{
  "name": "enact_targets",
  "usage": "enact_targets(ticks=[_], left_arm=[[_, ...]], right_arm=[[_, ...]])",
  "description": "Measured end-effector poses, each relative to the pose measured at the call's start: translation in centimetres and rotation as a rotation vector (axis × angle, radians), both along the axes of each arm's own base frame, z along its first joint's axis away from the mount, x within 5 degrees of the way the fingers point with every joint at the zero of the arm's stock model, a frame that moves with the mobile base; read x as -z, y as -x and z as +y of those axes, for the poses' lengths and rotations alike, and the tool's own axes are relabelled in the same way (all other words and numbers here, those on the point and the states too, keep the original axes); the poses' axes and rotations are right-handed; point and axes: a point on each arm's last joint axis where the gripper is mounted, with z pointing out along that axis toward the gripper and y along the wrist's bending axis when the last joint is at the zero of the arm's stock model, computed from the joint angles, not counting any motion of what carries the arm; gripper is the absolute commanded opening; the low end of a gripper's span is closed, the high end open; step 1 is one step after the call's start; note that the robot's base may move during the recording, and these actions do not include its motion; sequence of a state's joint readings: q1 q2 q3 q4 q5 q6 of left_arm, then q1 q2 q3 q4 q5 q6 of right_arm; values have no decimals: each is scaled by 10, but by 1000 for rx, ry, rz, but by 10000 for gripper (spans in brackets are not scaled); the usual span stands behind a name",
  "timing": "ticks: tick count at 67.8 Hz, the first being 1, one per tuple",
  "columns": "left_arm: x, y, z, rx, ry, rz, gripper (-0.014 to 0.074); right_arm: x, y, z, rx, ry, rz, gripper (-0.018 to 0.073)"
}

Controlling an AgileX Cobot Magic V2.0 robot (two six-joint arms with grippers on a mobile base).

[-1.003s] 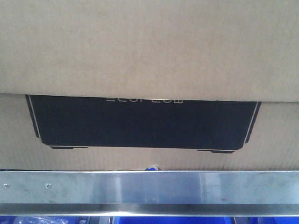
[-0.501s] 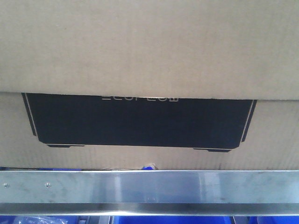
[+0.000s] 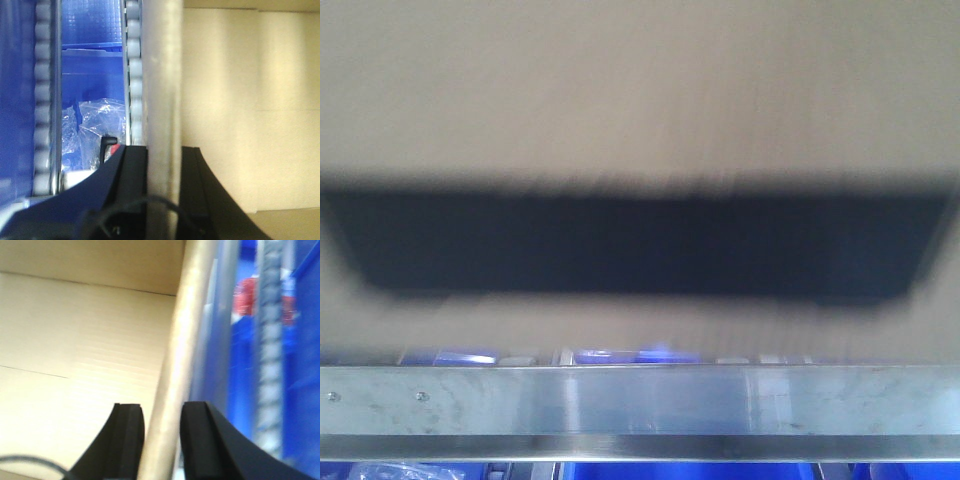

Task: Grab box from left shelf to table start
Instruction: 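Lift the cardboard box with both grippers and pull it off the shelf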

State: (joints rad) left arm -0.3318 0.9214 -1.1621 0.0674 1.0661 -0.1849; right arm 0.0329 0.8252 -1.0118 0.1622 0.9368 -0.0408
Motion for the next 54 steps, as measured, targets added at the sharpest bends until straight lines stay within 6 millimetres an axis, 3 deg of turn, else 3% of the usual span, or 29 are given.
enact_targets(ticks=[18, 39, 54], left_arm=[[17, 67, 22, 3, 36, -85, -93], [17, 144, 47, 11, 129, -291, -93], [18, 176, 58, 23, 172, -411, -93]], right_arm=[[19, 54, 6, -26, -108, -69, 59], [6, 116, 10, -76, -193, -292, 59], [1, 150, 12, -107, -244, -443, 59]])
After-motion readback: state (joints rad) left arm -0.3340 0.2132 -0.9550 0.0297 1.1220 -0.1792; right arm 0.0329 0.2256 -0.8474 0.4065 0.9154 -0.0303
